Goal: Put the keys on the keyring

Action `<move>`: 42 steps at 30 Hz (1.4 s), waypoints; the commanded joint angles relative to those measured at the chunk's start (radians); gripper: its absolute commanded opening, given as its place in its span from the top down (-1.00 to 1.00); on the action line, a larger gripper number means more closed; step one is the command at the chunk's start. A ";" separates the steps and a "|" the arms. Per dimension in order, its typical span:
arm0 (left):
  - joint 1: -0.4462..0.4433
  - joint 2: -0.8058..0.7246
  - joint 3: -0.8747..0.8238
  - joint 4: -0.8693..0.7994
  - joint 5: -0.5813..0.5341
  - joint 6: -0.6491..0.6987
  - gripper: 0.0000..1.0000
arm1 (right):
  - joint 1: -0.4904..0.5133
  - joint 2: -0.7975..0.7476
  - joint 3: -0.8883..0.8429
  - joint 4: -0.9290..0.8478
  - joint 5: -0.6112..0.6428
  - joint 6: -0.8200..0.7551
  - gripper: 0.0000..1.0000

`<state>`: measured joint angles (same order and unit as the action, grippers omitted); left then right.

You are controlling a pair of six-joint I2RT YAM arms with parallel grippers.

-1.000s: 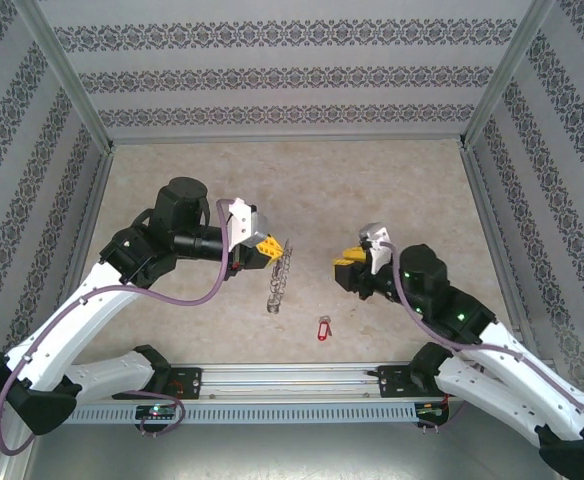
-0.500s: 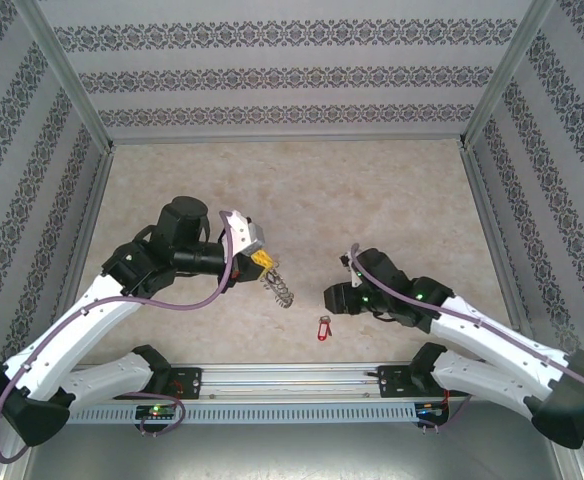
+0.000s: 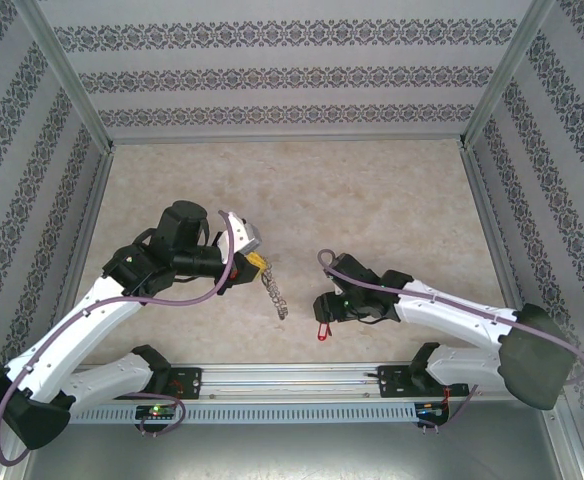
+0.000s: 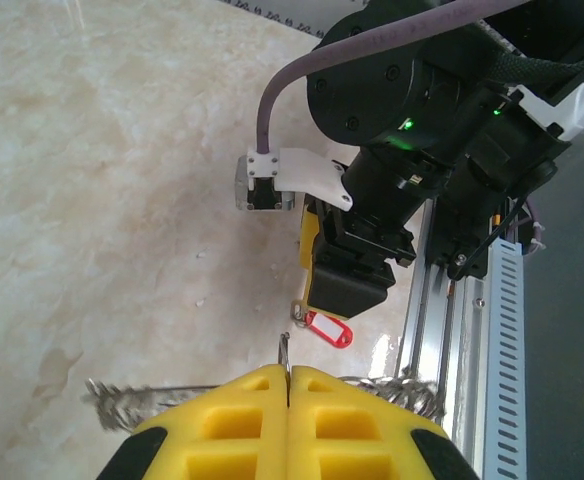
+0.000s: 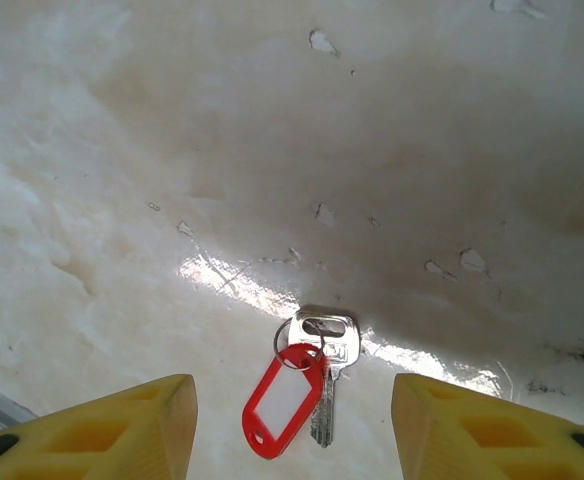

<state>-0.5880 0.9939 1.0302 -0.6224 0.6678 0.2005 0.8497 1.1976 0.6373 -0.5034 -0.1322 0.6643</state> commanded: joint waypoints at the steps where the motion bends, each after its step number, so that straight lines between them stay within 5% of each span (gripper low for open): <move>1: 0.016 -0.024 -0.016 0.011 -0.005 -0.038 1.00 | 0.018 0.015 0.000 0.019 -0.012 0.013 -0.08; 11: 0.065 -0.037 -0.058 0.051 0.038 -0.076 1.00 | 0.044 0.079 -0.022 0.034 -0.030 0.040 0.05; 18: 0.087 -0.041 -0.069 0.059 0.055 -0.076 1.00 | 0.062 0.161 0.010 0.020 -0.011 0.016 -0.07; 23: 0.099 -0.052 -0.075 0.065 0.061 -0.078 1.00 | 0.103 0.248 0.049 -0.013 0.018 0.001 0.04; 32: 0.125 -0.046 -0.079 0.076 0.085 -0.082 1.00 | 0.117 0.300 0.114 -0.016 0.035 -0.027 0.66; 38: 0.132 -0.046 -0.083 0.086 0.097 -0.090 1.00 | 0.094 0.345 0.169 0.042 0.032 -0.052 0.82; 42: 0.134 -0.046 -0.082 0.073 0.081 -0.090 1.00 | 0.078 0.364 0.188 0.057 0.028 -0.062 0.69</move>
<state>-0.4690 0.9615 0.9527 -0.5907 0.7319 0.1219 0.9375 1.5463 0.7990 -0.4606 -0.0990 0.6205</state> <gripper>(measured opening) 0.052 0.140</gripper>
